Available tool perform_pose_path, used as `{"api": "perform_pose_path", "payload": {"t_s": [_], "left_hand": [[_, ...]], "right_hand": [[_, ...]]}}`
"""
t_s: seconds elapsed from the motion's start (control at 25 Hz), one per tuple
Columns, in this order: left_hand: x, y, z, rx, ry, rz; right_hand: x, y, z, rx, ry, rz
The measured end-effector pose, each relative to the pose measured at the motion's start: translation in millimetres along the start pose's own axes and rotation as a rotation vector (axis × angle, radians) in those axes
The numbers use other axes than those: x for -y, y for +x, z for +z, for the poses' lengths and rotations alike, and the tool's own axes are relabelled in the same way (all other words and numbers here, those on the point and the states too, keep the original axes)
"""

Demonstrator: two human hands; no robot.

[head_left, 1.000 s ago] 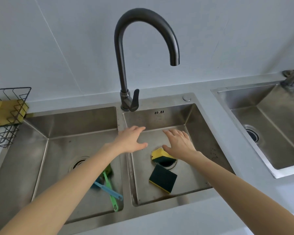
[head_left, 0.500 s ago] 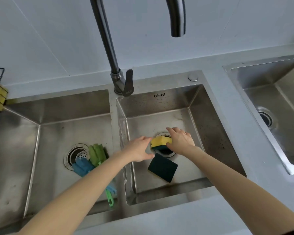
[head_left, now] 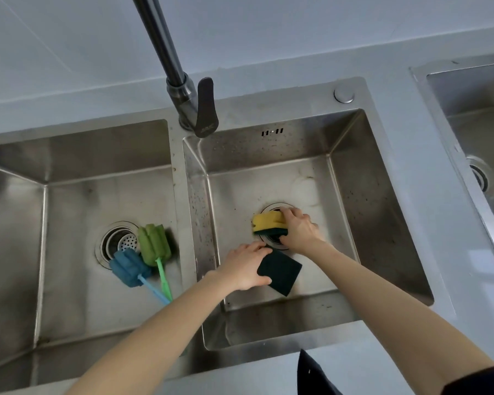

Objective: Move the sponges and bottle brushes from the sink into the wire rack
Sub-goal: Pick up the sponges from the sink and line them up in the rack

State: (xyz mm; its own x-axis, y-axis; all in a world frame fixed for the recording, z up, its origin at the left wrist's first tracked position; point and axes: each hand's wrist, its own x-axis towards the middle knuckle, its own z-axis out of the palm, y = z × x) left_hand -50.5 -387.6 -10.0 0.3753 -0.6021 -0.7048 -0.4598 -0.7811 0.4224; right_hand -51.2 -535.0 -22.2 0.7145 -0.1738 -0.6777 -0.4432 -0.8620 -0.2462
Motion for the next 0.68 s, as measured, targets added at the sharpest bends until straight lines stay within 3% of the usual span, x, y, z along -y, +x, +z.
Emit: {"api": "perform_pose_path", "payload": {"t_s": [0.24,0.68], "left_hand": [[6,8,13,0.007,0.111,0.035],[-15,13,25,-0.248,0.153,-0.064]], "right_hand": [[0,6,6,-0.056,0.02,0.021],[-8,-5,-8,-0.2,0.178,0.098]]}}
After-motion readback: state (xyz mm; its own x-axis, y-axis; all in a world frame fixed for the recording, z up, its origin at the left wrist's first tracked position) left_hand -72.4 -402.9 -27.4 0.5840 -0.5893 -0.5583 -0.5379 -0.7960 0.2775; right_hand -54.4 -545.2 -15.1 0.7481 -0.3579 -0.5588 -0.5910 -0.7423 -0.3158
